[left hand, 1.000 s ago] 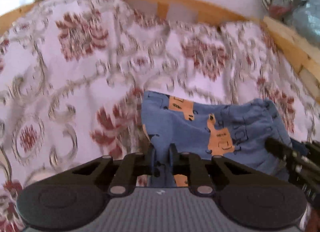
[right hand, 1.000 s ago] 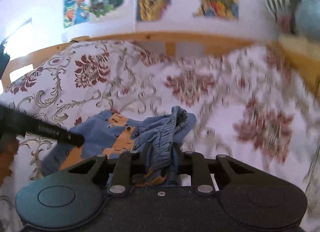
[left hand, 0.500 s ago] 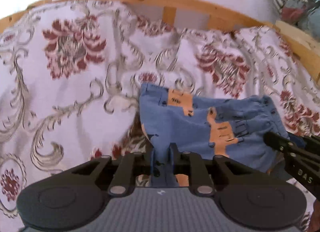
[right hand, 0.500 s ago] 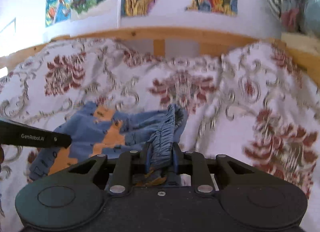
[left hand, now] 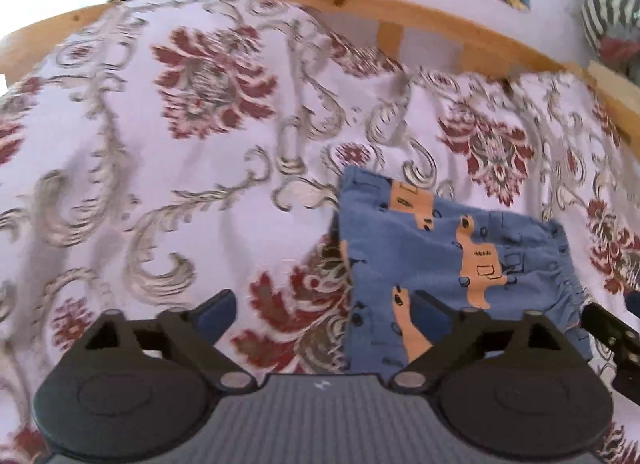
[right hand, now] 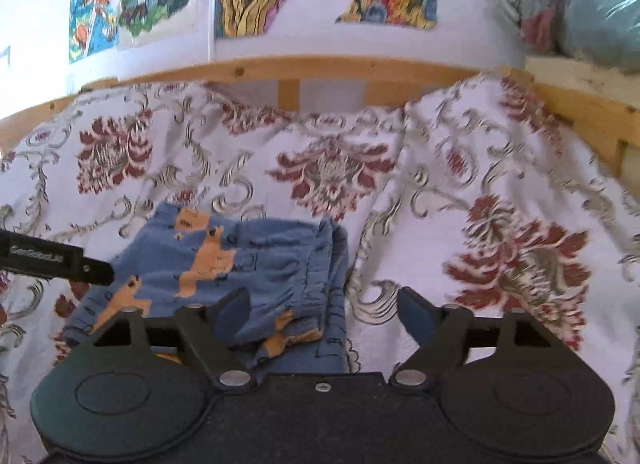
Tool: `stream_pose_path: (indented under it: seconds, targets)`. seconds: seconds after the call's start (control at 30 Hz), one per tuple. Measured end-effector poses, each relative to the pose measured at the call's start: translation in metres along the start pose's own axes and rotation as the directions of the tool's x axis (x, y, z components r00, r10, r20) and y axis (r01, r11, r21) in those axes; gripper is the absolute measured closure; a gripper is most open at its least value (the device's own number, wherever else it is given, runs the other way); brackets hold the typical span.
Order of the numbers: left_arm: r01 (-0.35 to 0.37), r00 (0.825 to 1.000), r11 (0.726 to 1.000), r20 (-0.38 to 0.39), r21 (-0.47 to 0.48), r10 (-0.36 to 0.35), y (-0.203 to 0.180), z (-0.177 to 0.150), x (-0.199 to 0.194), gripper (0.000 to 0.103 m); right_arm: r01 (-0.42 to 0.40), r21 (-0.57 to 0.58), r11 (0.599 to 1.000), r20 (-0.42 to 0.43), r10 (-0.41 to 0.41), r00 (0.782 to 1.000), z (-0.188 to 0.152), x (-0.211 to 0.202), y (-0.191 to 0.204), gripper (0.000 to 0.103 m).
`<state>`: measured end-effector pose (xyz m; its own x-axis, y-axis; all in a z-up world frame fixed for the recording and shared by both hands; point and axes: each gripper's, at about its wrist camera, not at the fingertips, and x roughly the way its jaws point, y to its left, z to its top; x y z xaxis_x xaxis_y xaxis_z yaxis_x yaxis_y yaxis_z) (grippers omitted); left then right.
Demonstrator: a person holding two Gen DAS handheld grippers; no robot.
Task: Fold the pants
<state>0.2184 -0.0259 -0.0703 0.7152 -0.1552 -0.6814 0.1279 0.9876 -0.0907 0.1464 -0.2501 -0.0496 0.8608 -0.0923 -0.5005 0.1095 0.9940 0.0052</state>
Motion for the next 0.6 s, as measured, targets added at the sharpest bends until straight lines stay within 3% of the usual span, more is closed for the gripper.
stream_pose_path:
  seconds: [0.23,0.43,0.6]
  targets:
    - [-0.046,0.999,0.999,0.014,-0.024,0.047,0.007,-0.016,-0.047,0.0,-0.015,0.02,1.0,0.08,0.014,0.997,-0.001,-0.056,0.011,0.001]
    - [-0.057,0.998,0.998,-0.018,0.017,0.058,0.004,-0.046,-0.079,0.0,-0.011,0.015,1.0,0.094,0.01,0.995,-0.013,-0.101,0.023,0.001]
    - [-0.057,0.997,0.998,-0.044,-0.027,0.056,0.01,-0.057,-0.094,0.0,0.003,0.043,0.999,0.078,-0.007,0.997,-0.021,-0.122,0.021,0.001]
